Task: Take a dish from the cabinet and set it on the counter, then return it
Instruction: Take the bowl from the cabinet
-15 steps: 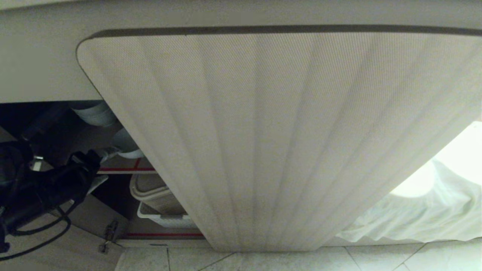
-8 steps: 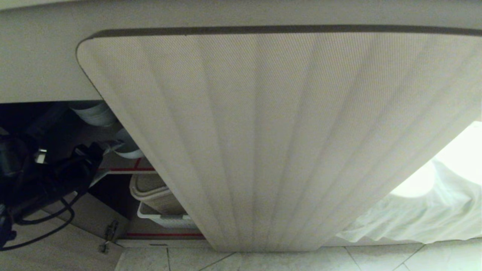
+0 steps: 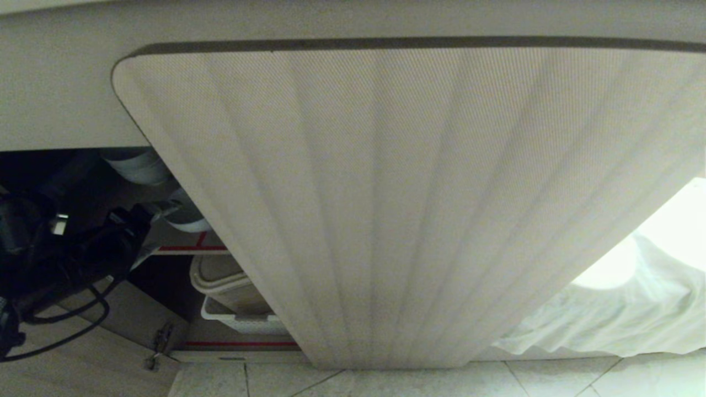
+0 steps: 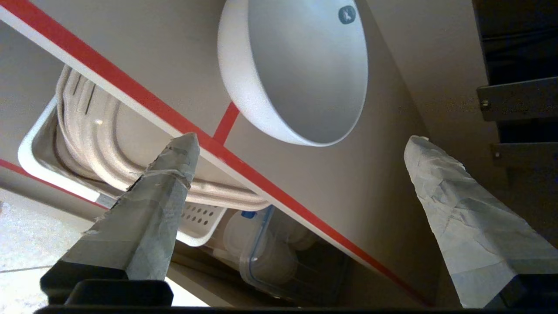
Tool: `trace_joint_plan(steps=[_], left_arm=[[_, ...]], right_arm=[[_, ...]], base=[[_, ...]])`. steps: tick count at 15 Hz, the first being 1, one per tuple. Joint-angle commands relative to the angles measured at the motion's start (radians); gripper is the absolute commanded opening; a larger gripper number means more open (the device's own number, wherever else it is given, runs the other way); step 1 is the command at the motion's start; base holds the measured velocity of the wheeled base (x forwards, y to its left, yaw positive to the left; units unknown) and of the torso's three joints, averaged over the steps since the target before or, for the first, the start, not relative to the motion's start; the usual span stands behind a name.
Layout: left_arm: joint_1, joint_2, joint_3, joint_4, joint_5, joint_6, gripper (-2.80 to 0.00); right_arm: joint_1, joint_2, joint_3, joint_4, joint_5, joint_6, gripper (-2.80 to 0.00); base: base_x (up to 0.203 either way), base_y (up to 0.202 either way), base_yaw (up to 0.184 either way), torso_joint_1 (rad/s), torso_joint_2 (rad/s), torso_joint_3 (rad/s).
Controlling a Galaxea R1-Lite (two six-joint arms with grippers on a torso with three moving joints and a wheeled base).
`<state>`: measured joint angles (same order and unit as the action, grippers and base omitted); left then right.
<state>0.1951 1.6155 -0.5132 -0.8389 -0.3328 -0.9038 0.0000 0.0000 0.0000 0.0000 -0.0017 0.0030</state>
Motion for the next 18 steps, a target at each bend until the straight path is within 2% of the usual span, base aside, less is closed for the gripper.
trace_joint_plan(steps=[1,11,18], left_arm=[[-0.002,0.006,0.002,-0.005,-0.002,-0.004,0.00],[0.001,0.072,-0.006,-0.006,0.006,0.006,0.00],[0.003,0.136,-0.068,-0.006,0.007,0.002,0.00]], right_arm=[[0.000,0.000,0.000,0.000,0.000,0.000,-2.80],[0.001,0.000,0.000,0.000,0.000,0.000,-2.80],[0.001,0.000,0.000,0.000,0.000,0.000,-2.80]], base=[[0.000,0.000,0.000,0.000,0.00,0.000],[0.000,0.000,0.000,0.000,0.00,0.000],[0.000,0.000,0.000,0.000,0.00,0.000]])
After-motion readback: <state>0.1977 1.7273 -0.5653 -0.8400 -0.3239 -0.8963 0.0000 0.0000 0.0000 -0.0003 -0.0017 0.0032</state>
